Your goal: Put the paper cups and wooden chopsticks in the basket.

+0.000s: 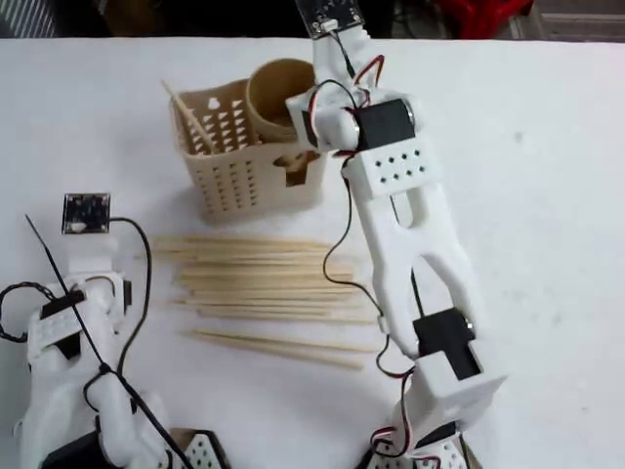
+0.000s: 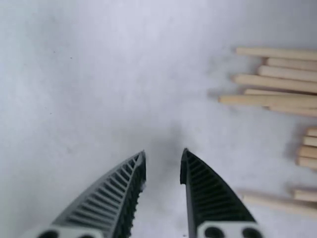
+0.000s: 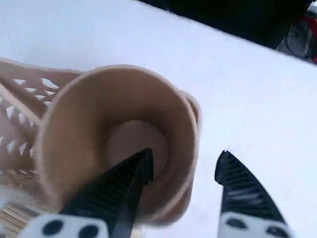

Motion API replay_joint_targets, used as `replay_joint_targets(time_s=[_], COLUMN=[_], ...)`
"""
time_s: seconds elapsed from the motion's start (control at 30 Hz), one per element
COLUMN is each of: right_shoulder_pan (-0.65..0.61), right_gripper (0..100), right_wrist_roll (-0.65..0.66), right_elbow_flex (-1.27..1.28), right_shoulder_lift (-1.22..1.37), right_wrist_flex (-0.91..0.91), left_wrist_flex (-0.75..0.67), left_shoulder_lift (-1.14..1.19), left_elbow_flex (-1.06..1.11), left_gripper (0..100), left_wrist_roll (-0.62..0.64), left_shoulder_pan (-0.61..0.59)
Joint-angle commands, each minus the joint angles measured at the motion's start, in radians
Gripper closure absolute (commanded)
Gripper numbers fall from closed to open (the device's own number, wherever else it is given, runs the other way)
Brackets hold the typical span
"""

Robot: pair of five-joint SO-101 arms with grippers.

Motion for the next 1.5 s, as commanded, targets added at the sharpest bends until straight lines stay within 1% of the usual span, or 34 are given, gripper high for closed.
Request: replay_joint_targets(time_s=[0.0,0.07,0.17,0.2,0.27,0.37,0.47,0.63,0.77,0.97,1.03,1.13,1.17,1.23,1.47], right_shoulder_pan=[0.022,0.024,0.025,0.025,0.025,0.025,0.018,0.018,0.018,0.004,-0.001,-0.024,-0.035,-0.061,-0.111], right_gripper=[79.7,84.9,96.9,99.2,97.4,98.2,98.3,98.4,98.5,98.0,94.4,82.0,77.9,73.1,71.9], right_wrist_roll=[-0.002,-0.002,-0.003,-0.006,-0.012,-0.084,-0.129,-0.206,-0.239,-0.244,-0.238,-0.229,-0.203,-0.150,-0.031], right_elbow_flex=[-0.005,-0.008,-0.012,-0.012,-0.014,-0.055,-0.153,-0.339,-0.361,-0.279,-0.275,-0.273,-0.273,-0.272,-0.292], right_shoulder_lift=[0.022,0.044,0.070,0.073,0.071,0.048,0.038,0.038,0.035,0.041,0.041,0.039,0.039,0.039,0.008], right_wrist_flex=[0.015,0.019,0.019,0.021,0.053,0.170,0.306,0.478,0.490,0.484,0.484,0.484,0.484,0.484,0.476], left_wrist_flex=[-0.018,-0.018,-0.018,-0.018,-0.018,-0.018,-0.018,-0.018,-0.018,-0.018,-0.018,-0.018,-0.018,-0.018,-0.018], left_shoulder_lift=[-0.002,-0.002,-0.002,-0.002,-0.002,-0.002,-0.002,-0.002,-0.002,-0.002,-0.002,-0.002,-0.002,-0.002,-0.002], left_elbow_flex=[-0.003,-0.003,-0.003,-0.003,-0.003,-0.003,-0.003,-0.003,-0.003,-0.003,-0.003,-0.003,-0.003,-0.003,-0.003], left_gripper=[87,87,87,87,87,87,87,87,87,87,87,87,87,87,87], left_wrist_roll=[-0.011,-0.011,-0.011,-0.011,-0.011,-0.011,-0.011,-0.011,-0.011,-0.011,-0.011,-0.011,-0.011,-0.011,-0.011], left_shoulder_pan=[-0.007,-0.007,-0.007,-0.007,-0.007,-0.007,-0.007,-0.007,-0.007,-0.007,-0.007,-0.007,-0.007,-0.007,-0.007])
